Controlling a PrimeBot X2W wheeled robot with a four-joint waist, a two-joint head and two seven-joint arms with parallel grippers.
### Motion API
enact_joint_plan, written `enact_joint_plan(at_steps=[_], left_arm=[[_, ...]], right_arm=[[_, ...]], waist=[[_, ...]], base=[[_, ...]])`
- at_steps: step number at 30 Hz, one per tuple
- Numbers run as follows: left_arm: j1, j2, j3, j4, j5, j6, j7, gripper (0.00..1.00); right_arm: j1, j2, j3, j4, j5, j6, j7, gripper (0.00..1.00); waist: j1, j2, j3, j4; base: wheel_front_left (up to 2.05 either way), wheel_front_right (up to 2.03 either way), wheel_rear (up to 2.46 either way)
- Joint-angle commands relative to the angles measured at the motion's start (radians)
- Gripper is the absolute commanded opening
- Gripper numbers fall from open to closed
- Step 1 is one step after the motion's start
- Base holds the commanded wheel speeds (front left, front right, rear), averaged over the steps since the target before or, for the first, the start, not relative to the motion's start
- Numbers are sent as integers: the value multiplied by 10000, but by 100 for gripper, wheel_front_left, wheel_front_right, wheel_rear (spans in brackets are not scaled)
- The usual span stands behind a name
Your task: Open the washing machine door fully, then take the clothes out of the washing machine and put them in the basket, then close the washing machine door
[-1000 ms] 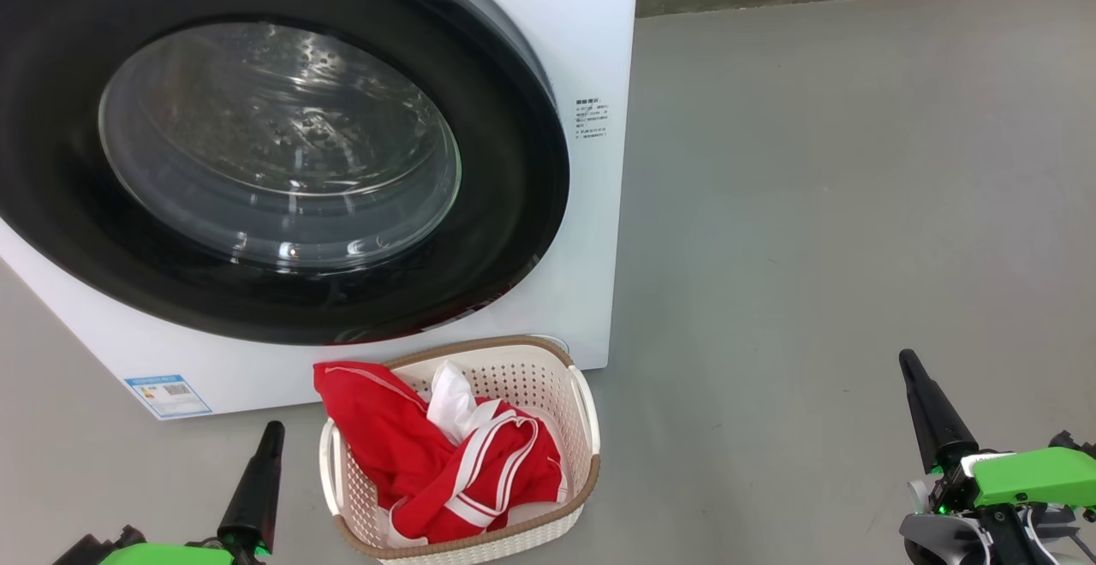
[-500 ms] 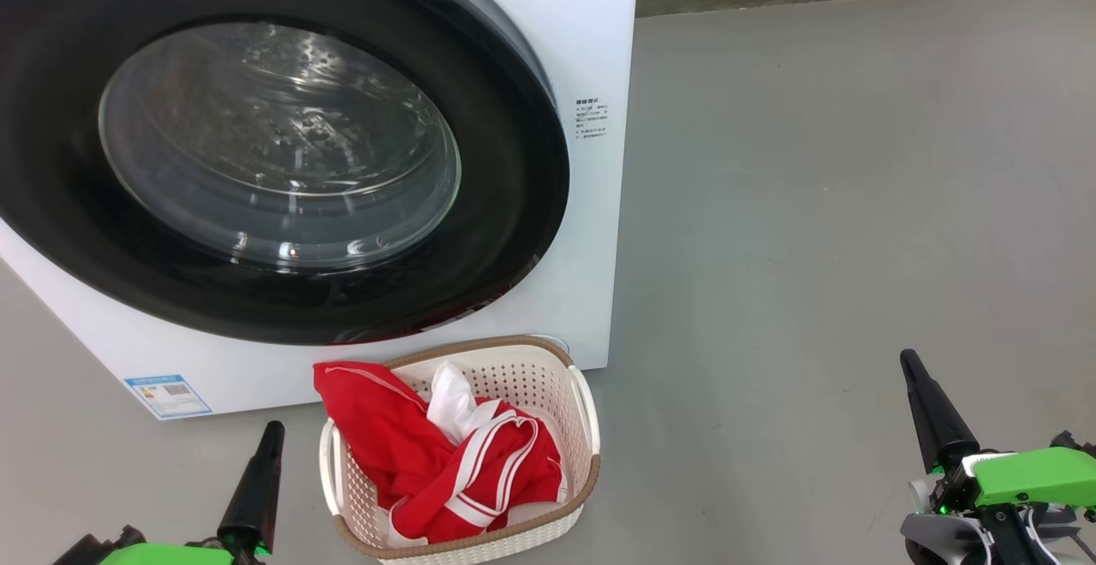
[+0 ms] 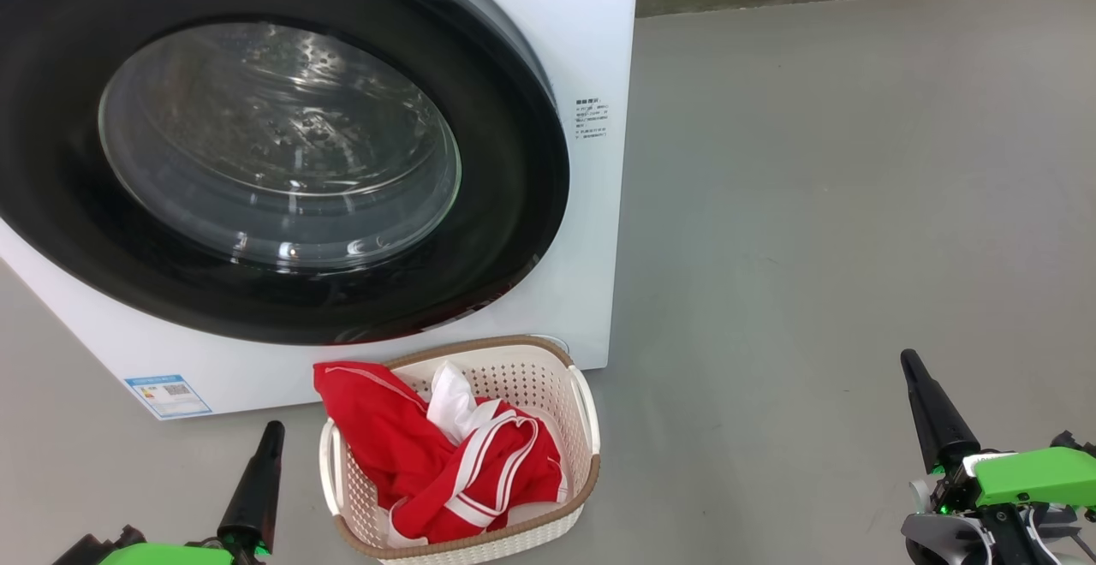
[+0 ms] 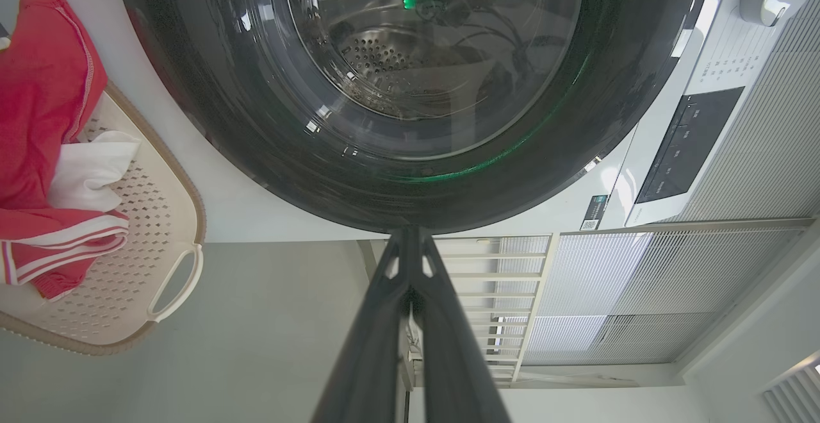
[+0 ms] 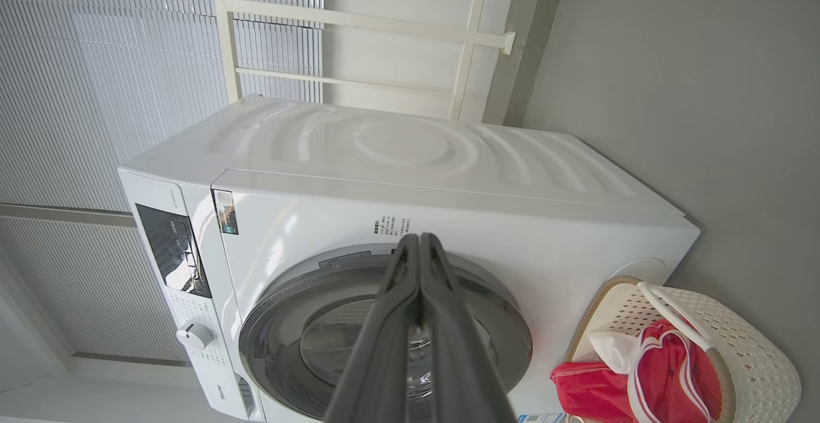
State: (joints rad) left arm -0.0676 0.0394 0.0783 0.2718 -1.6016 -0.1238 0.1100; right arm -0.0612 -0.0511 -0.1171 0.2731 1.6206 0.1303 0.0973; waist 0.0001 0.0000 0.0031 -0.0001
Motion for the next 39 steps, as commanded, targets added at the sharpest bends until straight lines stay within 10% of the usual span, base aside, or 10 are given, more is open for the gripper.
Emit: enact_joint_plan(at_steps=[1,39], left_arm=[[-403,108,358,-270,-68,-69,35,0],[-403,108,356,-270,-69,-69,33,0]], right_arm=[[-455,-87,161,-291,-14,4,56,0],[-460,-47,102,-288,-62,4,103,0]], waist=[[-1,0,0,0],[-1,0,0,1]], base=[[0,0,0],[0,0,0]])
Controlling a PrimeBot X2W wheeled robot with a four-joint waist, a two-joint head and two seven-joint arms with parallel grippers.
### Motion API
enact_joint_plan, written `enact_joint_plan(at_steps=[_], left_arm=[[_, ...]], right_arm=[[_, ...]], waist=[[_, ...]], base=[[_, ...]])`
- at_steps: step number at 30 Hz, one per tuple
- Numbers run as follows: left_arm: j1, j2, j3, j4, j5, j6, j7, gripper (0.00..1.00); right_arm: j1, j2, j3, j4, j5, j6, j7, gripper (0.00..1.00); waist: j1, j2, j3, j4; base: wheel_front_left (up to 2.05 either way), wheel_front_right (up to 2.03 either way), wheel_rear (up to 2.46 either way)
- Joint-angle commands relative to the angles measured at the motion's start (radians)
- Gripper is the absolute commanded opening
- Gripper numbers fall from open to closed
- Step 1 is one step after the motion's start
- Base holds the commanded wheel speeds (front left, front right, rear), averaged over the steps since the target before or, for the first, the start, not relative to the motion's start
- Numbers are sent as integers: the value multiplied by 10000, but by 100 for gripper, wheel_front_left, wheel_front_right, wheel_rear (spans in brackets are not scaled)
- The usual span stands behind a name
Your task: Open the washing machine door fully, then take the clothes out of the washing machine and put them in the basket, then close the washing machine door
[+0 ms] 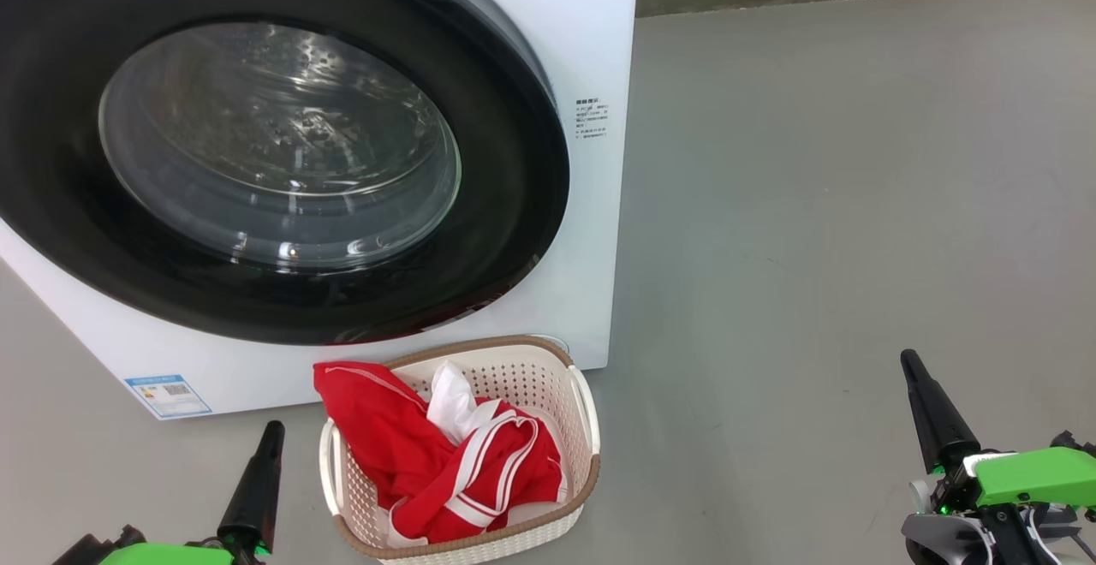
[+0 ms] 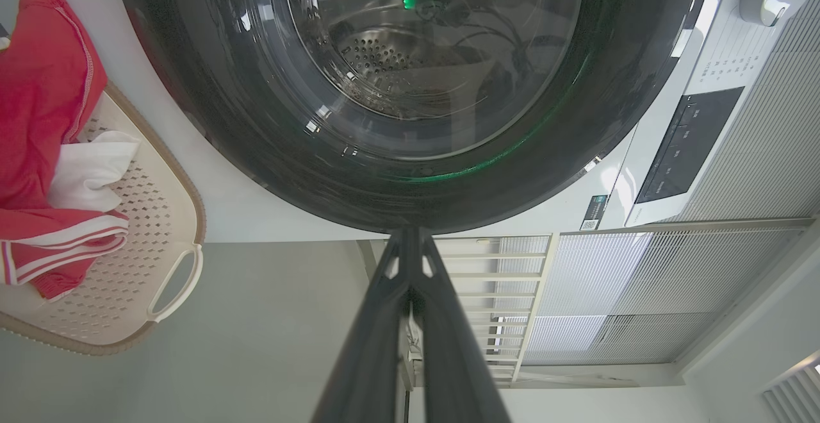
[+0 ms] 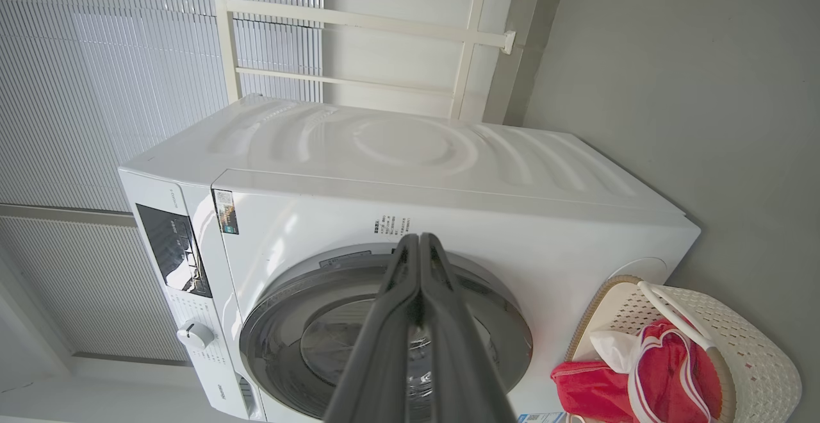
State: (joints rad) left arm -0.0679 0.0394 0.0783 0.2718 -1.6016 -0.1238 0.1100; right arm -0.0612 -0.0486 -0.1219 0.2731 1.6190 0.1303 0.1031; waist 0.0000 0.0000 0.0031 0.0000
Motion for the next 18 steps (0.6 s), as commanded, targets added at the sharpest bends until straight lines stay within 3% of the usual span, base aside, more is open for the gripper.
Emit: enact_joint_plan(at_steps=[1,18], left_arm=[[-400,108,356,-270,-69,-69,33,0],[-400,108,355,-270,-70,-69,33,0]], right_arm=[[-460,-71,149,-288,-48,4,46,0],[-462,-58,130,-287,-64,4,62,0]], waist=[[0,0,0,0],[0,0,0,0]], base=[[0,0,0],[0,0,0]])
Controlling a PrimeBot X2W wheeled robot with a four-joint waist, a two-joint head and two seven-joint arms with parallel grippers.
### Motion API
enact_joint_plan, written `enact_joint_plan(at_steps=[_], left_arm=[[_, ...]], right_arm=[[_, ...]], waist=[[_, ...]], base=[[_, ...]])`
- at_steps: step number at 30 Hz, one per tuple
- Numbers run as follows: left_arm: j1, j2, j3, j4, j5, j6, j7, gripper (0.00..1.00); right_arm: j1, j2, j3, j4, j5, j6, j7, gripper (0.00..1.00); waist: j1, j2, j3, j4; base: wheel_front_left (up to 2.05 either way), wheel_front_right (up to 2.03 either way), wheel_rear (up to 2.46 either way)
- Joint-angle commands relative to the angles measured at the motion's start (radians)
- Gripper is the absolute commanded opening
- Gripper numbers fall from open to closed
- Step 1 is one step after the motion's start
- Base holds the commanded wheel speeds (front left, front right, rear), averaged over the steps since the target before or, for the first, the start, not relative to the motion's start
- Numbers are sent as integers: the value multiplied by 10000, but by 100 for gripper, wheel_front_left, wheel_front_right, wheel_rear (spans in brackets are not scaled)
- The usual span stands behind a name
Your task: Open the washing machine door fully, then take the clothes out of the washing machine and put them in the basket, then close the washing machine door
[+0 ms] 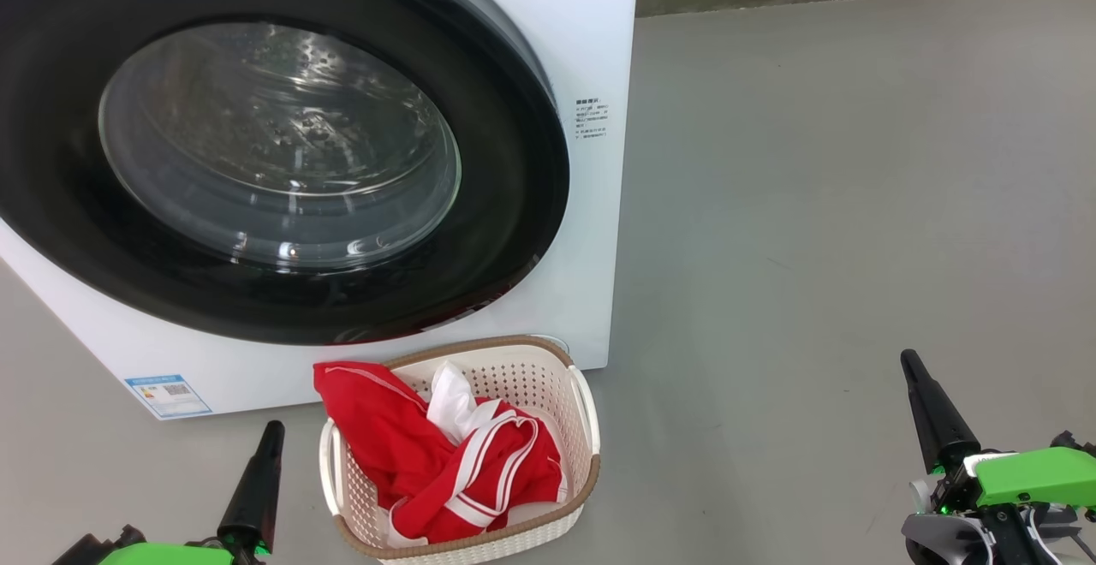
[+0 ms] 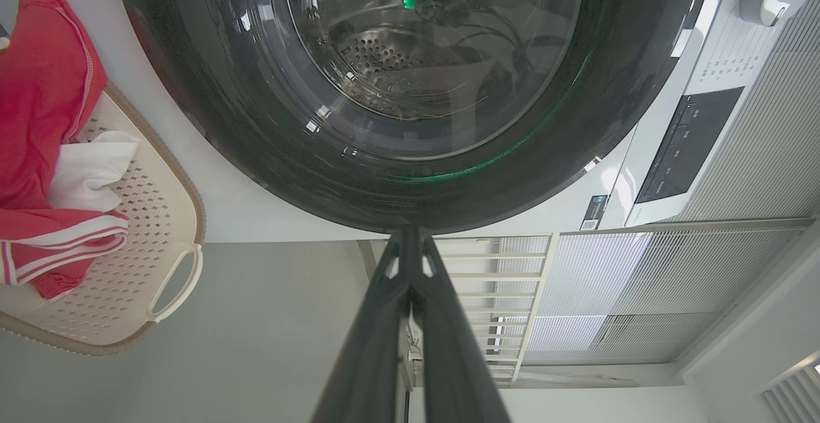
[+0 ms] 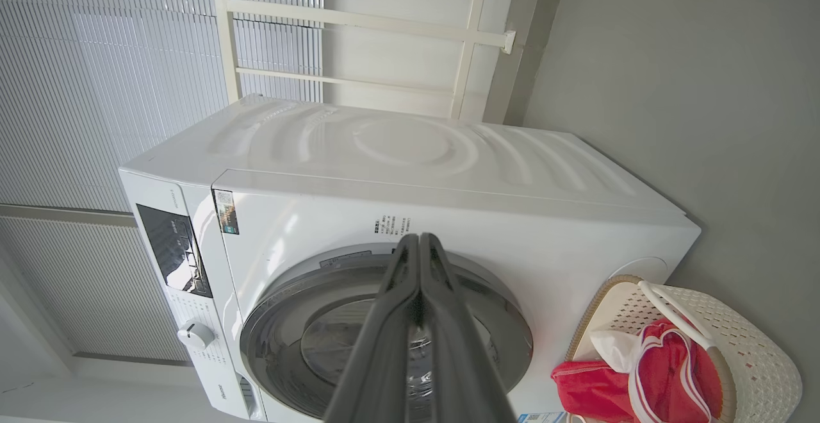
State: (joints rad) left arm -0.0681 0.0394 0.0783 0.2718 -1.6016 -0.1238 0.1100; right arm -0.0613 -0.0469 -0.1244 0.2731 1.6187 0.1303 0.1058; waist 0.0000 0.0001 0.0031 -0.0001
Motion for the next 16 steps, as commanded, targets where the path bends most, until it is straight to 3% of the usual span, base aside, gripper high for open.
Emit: enact_joint_plan(at_steps=[1,16], left_arm=[[-398,108,355,-270,-70,-69,33,0],[-398,108,355,-270,-70,-69,33,0]], right_arm=[[-461,-74,154,-287,-61,4,35,0],[-462,-66,143,-286,-70,4,45,0]], waist=[[0,-1,0,1],[0,-1,0,1]], base=[[0,0,0],[0,0,0]])
